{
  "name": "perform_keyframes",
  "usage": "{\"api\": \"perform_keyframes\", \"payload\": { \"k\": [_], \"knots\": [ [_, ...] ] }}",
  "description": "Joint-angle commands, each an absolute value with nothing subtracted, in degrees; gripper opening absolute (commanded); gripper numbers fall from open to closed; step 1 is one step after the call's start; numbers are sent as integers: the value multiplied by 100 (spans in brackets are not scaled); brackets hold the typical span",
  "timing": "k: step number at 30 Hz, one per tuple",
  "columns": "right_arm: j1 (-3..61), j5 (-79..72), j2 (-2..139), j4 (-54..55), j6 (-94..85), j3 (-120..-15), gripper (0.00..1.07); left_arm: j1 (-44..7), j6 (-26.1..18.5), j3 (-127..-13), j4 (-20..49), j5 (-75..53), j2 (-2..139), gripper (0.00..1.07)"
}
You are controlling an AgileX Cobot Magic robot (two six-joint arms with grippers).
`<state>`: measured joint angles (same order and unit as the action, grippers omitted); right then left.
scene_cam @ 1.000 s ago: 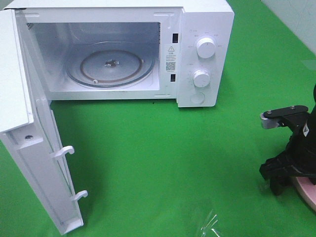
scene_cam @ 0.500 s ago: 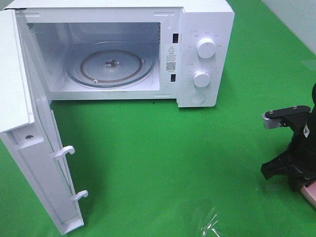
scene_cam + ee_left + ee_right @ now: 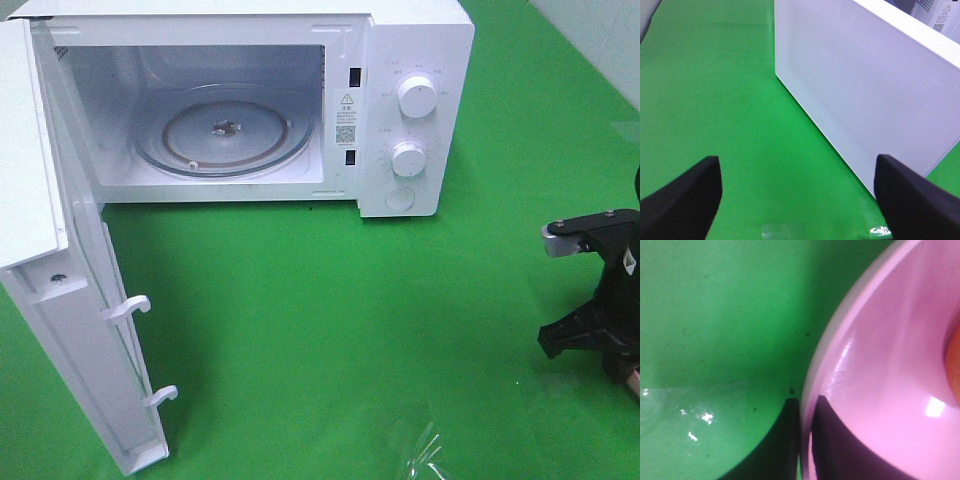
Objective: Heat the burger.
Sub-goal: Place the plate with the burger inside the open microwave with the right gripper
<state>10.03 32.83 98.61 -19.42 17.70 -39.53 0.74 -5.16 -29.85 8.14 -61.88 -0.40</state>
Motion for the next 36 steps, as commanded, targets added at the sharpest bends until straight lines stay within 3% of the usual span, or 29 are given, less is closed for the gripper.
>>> {"api": "perform_keyframes", "payload": {
  "k": [1,10,21,36],
  "knots": [
    [1008,3547,9603,-2636,2481,-3936,0,74,-481,-2974,819,-6131,-63,76],
    [1249,3759,9465,-2939,2825,-3845,0,74,-481,-2974,819,-6131,-63,76],
    [1994,4423,9219,-3862,3827,-3845,0,74,-481,-2974,819,-6131,-63,76],
    [3019,5139,8766,-3948,4194,-3845,0,74,-481,-2974,819,-6131,-63,76]
  ]
}}
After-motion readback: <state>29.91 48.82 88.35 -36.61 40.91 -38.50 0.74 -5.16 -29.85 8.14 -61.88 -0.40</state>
